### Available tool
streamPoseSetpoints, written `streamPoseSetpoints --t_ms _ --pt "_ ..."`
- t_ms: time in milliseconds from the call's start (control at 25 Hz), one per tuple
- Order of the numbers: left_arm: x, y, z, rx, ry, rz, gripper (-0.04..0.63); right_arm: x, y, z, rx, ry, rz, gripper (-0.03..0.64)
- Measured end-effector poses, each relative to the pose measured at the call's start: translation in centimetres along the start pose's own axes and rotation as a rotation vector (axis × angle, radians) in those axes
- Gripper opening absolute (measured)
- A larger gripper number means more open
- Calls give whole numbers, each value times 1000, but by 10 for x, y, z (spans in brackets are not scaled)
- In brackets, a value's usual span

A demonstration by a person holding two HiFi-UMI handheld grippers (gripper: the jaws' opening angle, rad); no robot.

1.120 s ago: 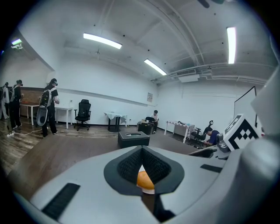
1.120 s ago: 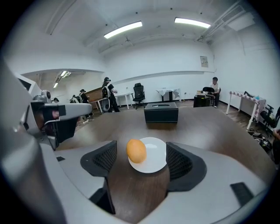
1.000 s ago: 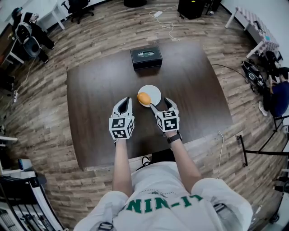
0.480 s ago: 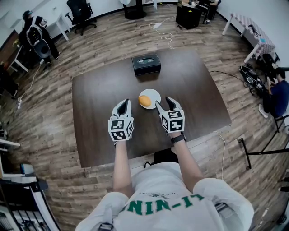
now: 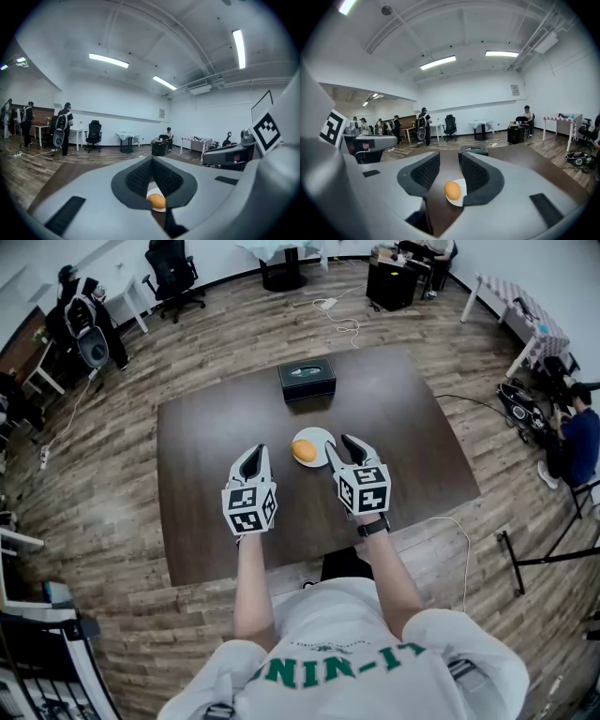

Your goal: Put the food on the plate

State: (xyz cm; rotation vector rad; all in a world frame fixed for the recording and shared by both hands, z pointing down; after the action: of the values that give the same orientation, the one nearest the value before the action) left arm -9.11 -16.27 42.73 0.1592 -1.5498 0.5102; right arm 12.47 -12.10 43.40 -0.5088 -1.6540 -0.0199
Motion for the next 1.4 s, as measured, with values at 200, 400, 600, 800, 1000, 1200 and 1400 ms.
streamPoseSetpoints --t_ms 200,400,600,800,1000,1200,1400 --pt "-12 11 -3 -8 -7 -24 12 -9 8 8 -22 -15 -31 133" --pt "-27 18 -6 -14 -15 -50 12 -24 16 13 -23 13 -60 113" --pt "-41 30 -6 -24 1 -57 12 -39 28 20 -35 21 -102 92" --pt "-50 38 -5 -35 2 -63 12 -51 36 28 -47 27 -136 72" --pt "-59 48 -7 -76 -6 -78 12 -64 50 33 -15 93 -160 53" --pt "-72 55 -6 -69 -8 -103 12 -75 55 37 2 115 -188 29" --pt "-74 59 -11 -60 -12 -120 12 -77 61 38 2 116 -204 17"
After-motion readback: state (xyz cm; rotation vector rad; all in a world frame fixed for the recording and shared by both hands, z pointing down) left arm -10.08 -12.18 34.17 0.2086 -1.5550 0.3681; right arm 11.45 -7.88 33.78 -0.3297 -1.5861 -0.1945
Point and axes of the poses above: the fingertips, and each gripper's own axes: y backward along the fingers, z to its left, x out of its underside, the point moved 7 cm from there along y, backward along the fingers, and after that the axes turned 9 degrees about -x, right-handed, at the moved point
